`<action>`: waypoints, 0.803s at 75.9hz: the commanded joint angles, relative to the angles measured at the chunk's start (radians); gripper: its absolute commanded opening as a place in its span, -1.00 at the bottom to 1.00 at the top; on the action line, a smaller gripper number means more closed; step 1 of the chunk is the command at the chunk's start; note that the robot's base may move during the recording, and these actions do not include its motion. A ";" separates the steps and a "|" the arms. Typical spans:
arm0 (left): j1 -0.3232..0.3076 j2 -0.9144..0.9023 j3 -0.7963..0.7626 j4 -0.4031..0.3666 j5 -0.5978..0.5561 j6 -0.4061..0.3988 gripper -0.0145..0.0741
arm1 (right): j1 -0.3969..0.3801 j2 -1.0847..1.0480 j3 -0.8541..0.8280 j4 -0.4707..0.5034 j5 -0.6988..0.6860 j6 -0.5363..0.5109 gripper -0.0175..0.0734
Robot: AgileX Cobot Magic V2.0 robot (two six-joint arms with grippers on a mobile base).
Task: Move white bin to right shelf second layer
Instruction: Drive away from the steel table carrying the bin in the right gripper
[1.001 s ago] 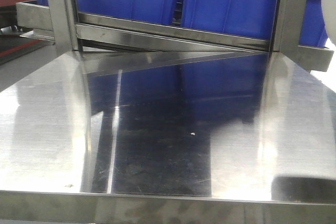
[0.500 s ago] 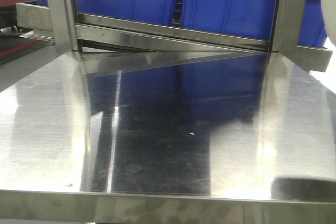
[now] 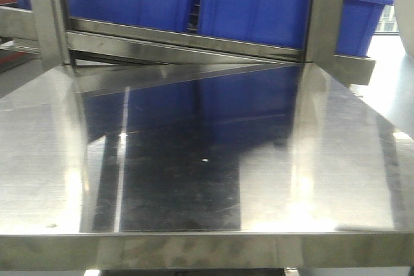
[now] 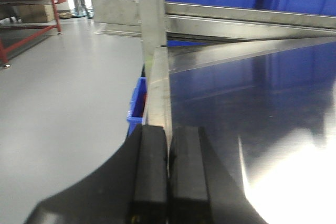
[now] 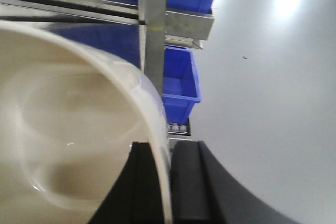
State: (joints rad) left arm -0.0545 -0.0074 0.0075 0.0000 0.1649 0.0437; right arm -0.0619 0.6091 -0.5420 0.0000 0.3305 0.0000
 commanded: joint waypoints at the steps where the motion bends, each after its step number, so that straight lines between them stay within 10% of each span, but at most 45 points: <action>1: -0.003 -0.014 0.037 0.000 -0.087 -0.005 -0.48 | 0.001 -0.004 -0.033 0.009 -0.097 0.000 -0.51; 61: -0.003 -0.014 0.037 0.000 -0.087 -0.005 -0.48 | 0.001 -0.004 -0.033 0.009 -0.097 0.000 -0.51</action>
State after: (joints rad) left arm -0.0545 -0.0074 0.0075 0.0000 0.1649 0.0437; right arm -0.0619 0.6091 -0.5420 0.0000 0.3321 0.0000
